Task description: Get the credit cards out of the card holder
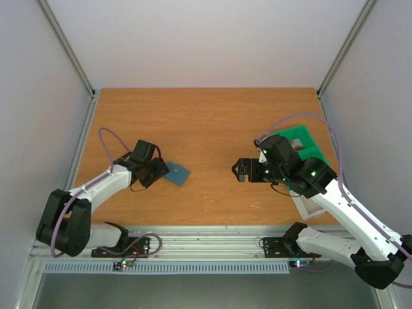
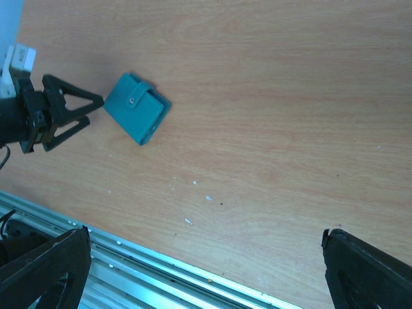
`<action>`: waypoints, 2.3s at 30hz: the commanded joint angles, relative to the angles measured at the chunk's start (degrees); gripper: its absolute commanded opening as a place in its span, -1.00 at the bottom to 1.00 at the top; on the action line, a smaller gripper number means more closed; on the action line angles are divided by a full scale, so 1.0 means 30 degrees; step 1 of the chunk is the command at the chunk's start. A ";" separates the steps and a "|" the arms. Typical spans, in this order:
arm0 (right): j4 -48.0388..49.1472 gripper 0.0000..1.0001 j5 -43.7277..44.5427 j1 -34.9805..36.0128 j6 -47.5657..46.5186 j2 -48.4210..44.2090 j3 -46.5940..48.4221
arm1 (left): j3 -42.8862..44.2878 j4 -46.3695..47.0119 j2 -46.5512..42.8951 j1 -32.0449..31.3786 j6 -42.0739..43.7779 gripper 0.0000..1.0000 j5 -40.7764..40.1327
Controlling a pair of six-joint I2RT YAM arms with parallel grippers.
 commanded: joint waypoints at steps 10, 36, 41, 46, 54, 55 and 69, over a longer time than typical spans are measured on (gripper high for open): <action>-0.0043 0.97 0.0078 -0.0059 -0.0301 -0.0416 -0.0127 | -0.3943 0.5525 -0.1316 0.1096 -0.3279 0.18 0.0119; 0.2286 0.34 -0.3942 0.0174 0.1043 0.2192 -0.2524 | -0.3991 0.8185 0.1574 -0.0047 -0.1488 -0.99 0.6909; 0.3782 0.16 -0.3545 0.1344 0.1241 0.4788 -0.2489 | -0.3105 0.5659 0.1194 -0.1753 -0.0601 -0.99 0.6603; 0.5232 0.09 -0.3084 0.2773 0.1605 0.7564 -0.2307 | -0.3410 0.5803 0.1005 -0.2755 -0.0933 -0.98 0.6696; 0.7417 -0.01 -0.2576 0.4135 0.1674 1.1449 -0.1685 | -0.4138 0.6806 0.1088 -0.3146 -0.1362 -0.67 0.7540; 0.7551 -0.02 -0.2512 0.4196 0.1673 1.1851 -0.1548 | -0.4304 0.6855 0.0990 -0.3146 -0.1492 -0.62 0.7504; 0.6822 -0.14 -0.0928 0.5423 0.0779 1.5081 0.0833 | -0.6324 1.0461 0.0702 -0.3117 -0.3091 -0.36 0.7940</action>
